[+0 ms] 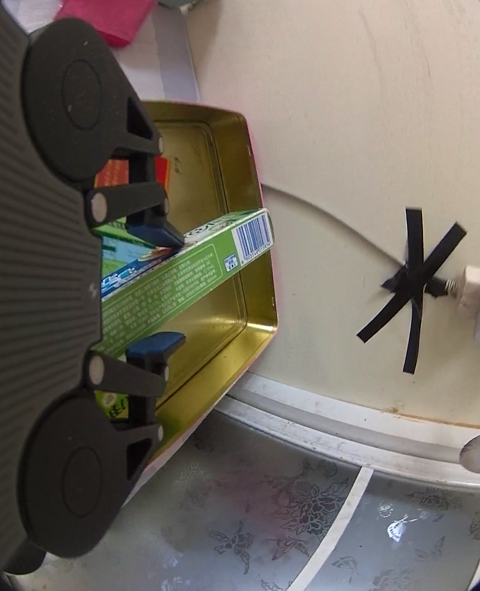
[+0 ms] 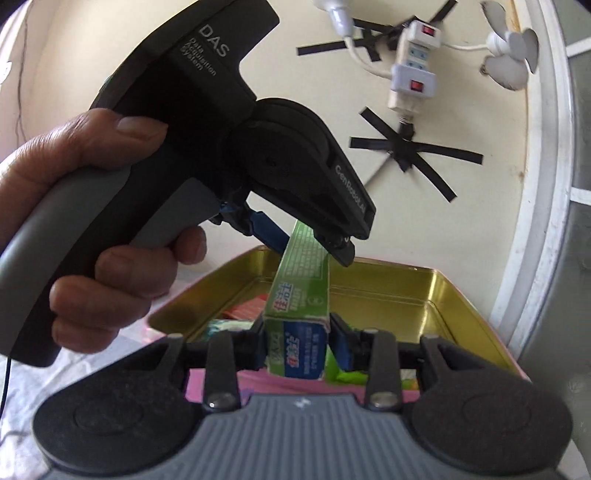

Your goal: Organize objects

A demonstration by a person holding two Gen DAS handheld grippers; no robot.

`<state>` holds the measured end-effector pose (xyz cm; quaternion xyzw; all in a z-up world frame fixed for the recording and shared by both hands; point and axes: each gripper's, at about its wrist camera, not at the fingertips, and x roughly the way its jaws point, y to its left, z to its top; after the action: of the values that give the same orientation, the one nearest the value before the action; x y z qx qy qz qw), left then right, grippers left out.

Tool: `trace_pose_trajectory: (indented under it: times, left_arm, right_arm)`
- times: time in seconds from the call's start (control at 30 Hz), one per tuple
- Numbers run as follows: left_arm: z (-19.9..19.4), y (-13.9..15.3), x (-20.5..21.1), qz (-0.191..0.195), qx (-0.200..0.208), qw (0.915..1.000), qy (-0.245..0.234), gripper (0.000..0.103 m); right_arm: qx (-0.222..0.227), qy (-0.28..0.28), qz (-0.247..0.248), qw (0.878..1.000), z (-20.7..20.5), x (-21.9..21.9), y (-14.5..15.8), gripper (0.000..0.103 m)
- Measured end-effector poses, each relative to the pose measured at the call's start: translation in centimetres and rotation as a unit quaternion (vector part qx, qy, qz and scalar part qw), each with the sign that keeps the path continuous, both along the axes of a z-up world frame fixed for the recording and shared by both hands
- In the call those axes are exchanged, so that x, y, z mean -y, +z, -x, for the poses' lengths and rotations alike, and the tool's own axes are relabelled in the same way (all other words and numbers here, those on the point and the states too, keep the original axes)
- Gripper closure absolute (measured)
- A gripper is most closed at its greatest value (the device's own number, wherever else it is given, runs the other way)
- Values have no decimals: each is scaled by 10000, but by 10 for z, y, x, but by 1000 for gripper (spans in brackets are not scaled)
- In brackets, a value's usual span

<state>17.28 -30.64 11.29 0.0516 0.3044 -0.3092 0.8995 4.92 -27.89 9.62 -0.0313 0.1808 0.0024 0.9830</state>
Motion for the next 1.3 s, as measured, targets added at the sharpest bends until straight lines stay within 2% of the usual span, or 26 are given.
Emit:
trace_pose_trajectory:
  times: [0.17, 0.23, 0.27, 0.43, 0.53, 0.63, 0.83, 1.07, 1.3]
  left_arm:
    - [-20, -16, 47, -179, -21, 9996, -224, 51]
    - [-18, -19, 57, -358, 231, 9990, -141, 50]
    - [-15, -20, 59, -445, 359, 9983, -101, 49]
    - [0, -18, 42, -535, 514, 9972, 53, 49]
    - [3, -11, 15, -334, 417, 9982, 273, 48]
    - [12, -5, -18, -214, 485, 9971, 548, 43]
    - [35, -8, -92, -276, 705, 9920, 1014, 43]
    - [44, -33, -185, -496, 677, 9809, 1755, 42]
    - [42, -73, -271, -654, 345, 9640, 2555, 42]
  right_arm:
    - [29, -458, -239, 9987, -32, 41, -8, 70]
    - [117, -728, -320, 9968, -37, 52, -14, 64]
    - [114, -772, -375, 9962, -37, 57, -16, 57]
    - [239, -805, -440, 9955, -30, 61, -19, 57]
    - [201, -773, -456, 9958, -29, 55, -20, 57]
    - [171, -764, -507, 9956, -27, 48, -19, 56]
    - [154, -726, -479, 9961, -8, 27, -8, 53]
    - [268, -448, -461, 9976, 10, -10, 10, 52]
    - [368, 352, -164, 9986, 21, -83, 23, 51]
